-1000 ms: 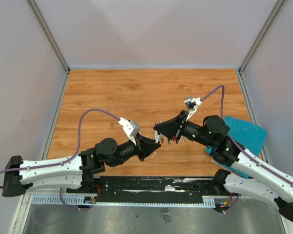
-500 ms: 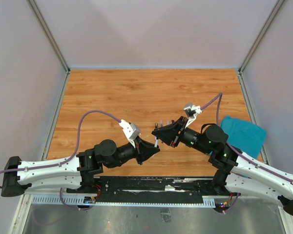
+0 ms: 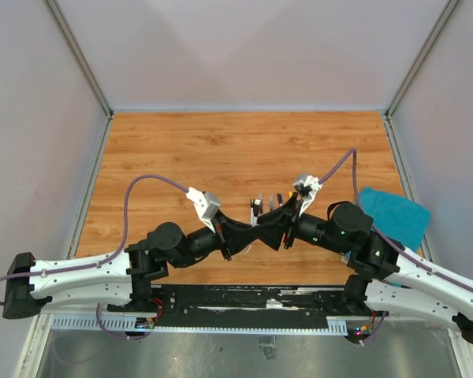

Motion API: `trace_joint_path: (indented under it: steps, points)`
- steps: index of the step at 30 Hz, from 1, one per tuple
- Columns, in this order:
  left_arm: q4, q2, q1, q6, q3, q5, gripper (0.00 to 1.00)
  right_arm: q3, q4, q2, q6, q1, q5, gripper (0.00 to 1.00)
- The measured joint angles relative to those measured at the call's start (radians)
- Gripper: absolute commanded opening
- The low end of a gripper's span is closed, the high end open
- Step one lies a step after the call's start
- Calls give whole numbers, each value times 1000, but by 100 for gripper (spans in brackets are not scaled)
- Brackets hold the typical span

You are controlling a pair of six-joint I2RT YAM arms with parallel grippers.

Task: Insert the pens into the pen caps
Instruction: Press the pen cap onto the pen, then place the pen at the center of the board.

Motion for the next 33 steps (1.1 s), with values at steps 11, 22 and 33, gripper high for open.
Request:
trace_joint_path:
  steps: [11,22,33]
  points:
    - [-1,-9,6,-61,-45,-67,0,23,-293,-157,-137,18,198,64]
    - [-350,146,6,-203,35,-341,1,88,-635,19,-194,9,491,68]
    - [-513,490,149,-342,203,-357,0,61,-636,92,-130,-411,228,70]
